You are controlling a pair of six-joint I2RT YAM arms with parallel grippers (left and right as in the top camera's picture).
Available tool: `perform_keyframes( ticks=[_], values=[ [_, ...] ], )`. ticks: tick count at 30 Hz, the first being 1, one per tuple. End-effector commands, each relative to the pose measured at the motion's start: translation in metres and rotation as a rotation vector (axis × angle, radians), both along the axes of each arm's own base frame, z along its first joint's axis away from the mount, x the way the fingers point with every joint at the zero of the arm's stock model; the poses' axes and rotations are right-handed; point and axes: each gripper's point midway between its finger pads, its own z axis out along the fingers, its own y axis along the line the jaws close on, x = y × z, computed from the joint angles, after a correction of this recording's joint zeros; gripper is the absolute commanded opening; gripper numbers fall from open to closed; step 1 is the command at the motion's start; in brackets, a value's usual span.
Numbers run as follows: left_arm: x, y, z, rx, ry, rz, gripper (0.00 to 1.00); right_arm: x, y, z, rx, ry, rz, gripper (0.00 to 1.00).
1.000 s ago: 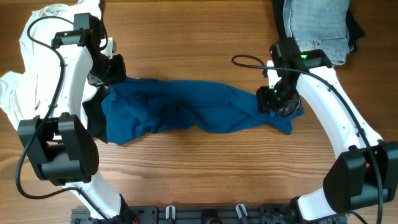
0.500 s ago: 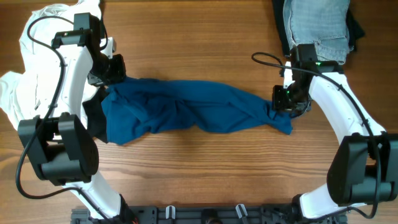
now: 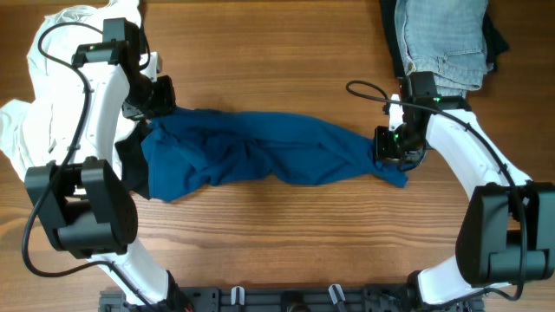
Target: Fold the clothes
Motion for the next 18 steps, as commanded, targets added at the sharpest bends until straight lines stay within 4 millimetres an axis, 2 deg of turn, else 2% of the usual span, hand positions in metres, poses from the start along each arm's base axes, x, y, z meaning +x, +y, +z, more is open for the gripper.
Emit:
perform_keyframes(
  ticks=[1, 3, 6, 8, 11, 14, 18],
  values=[
    [-0.002, -0.003, 0.004, -0.013, -0.01, 0.005, 0.04, 0.0, 0.004, -0.006, 0.015, -0.001, 0.011, 0.13],
    [-0.002, -0.003, 0.004, -0.013, -0.01, 0.005, 0.04, 0.007, 0.004, -0.005, 0.017, -0.026, 0.01, 0.05],
    [-0.002, -0.003, 0.004, -0.013, -0.012, 0.005, 0.04, 0.02, 0.004, 0.002, 0.019, -0.072, 0.01, 0.04],
    [0.001, -0.003, 0.005, -0.012, -0.024, 0.005, 0.04, 0.036, 0.003, 0.014, 0.017, -0.124, 0.007, 0.04],
    [0.014, -0.002, 0.008, -0.007, -0.079, 0.001, 0.04, 0.07, -0.003, 0.046, 0.003, -0.231, -0.003, 0.04],
    [0.036, 0.0, 0.018, 0.001, -0.173, -0.003, 0.04, 0.106, -0.017, 0.088, -0.023, -0.366, -0.035, 0.04],
    [0.066, 0.003, 0.035, 0.011, -0.303, -0.003, 0.04, 0.134, -0.042, 0.124, -0.06, -0.487, -0.065, 0.04]
  ],
)
